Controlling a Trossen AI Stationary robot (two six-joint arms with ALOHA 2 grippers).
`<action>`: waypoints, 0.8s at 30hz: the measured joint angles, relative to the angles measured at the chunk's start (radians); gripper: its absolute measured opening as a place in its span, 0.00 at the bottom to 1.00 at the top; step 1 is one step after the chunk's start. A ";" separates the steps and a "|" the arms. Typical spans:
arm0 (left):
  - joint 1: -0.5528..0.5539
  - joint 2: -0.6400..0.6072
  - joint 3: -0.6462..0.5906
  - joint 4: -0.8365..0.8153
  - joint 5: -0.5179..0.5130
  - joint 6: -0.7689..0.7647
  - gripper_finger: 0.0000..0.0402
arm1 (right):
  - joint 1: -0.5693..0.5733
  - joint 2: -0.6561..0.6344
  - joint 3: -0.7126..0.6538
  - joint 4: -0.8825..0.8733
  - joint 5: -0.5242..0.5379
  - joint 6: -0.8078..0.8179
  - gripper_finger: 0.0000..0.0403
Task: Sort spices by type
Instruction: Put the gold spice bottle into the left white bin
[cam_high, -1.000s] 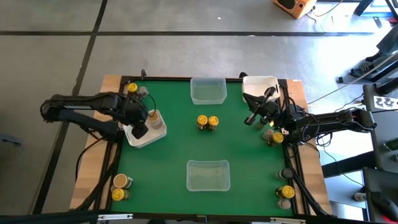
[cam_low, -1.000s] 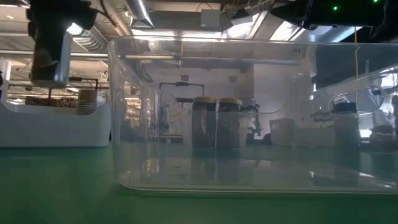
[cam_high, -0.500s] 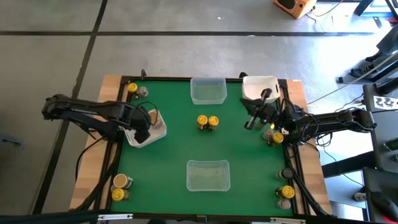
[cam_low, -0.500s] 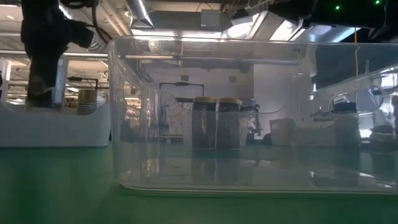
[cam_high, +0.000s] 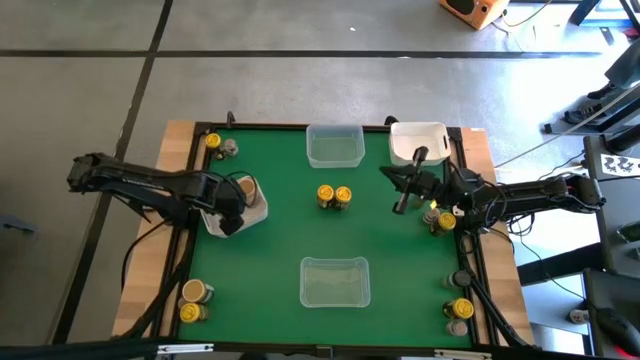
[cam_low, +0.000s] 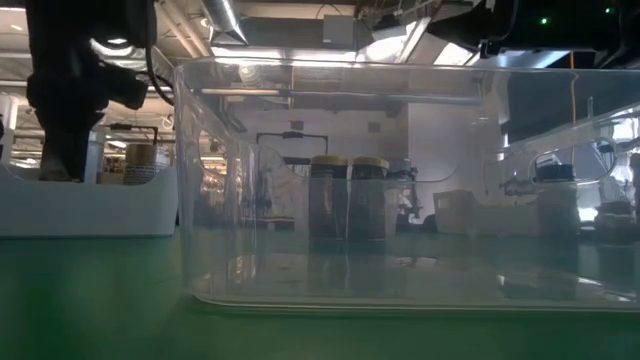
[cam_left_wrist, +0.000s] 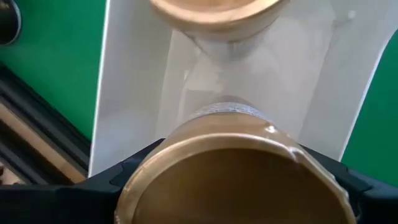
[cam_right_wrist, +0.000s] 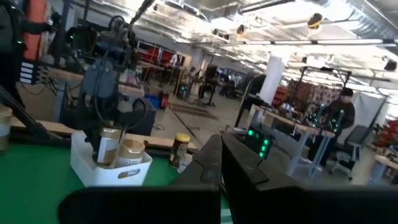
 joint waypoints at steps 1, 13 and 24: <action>0.000 0.000 -0.005 0.008 0.000 0.007 0.72 | 0.000 0.000 0.000 -0.001 0.003 0.007 0.02; 0.000 0.000 -0.018 0.058 -0.001 0.036 0.72 | 0.000 0.000 0.000 0.053 0.015 0.024 0.02; 0.000 0.000 -0.018 0.076 -0.016 0.049 0.72 | 0.000 0.000 0.000 0.018 0.012 0.030 0.02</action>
